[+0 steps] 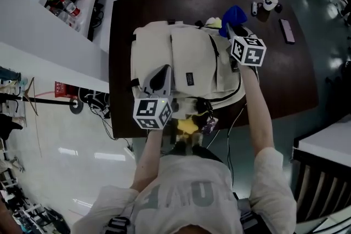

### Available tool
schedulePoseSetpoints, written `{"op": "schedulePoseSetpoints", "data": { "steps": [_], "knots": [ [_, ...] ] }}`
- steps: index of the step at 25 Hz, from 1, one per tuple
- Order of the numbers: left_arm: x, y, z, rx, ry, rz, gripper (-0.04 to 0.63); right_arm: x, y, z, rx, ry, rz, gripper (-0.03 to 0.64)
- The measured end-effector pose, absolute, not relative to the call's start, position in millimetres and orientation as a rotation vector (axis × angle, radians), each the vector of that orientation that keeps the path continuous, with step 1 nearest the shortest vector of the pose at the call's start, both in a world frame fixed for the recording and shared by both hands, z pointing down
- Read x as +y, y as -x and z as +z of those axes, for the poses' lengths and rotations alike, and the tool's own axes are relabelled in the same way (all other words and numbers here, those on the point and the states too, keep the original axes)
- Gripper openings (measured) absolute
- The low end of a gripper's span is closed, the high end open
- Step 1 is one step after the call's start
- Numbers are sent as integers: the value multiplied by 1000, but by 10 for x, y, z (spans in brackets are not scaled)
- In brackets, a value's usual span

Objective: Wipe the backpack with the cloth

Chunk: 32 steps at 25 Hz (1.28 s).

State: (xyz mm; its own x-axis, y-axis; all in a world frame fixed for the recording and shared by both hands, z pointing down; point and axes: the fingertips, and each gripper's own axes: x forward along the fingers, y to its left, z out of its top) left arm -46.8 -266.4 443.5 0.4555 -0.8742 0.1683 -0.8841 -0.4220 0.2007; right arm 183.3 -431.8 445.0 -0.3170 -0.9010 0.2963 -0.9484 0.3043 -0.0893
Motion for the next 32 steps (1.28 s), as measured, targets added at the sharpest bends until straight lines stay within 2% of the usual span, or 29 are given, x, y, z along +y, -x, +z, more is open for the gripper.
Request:
{"op": "schedulePoseSetpoints", "data": {
  "steps": [13, 32],
  "knots": [
    [-2683, 466, 4463, -1547, -2445, 80, 2, -4093, -1900, 4748, -2332, -1673, 445, 44],
    [-2695, 531, 4468, -1490, -2402, -19, 2, -2484, -2032, 5118, -2273, -1727, 614, 44]
  ]
}}
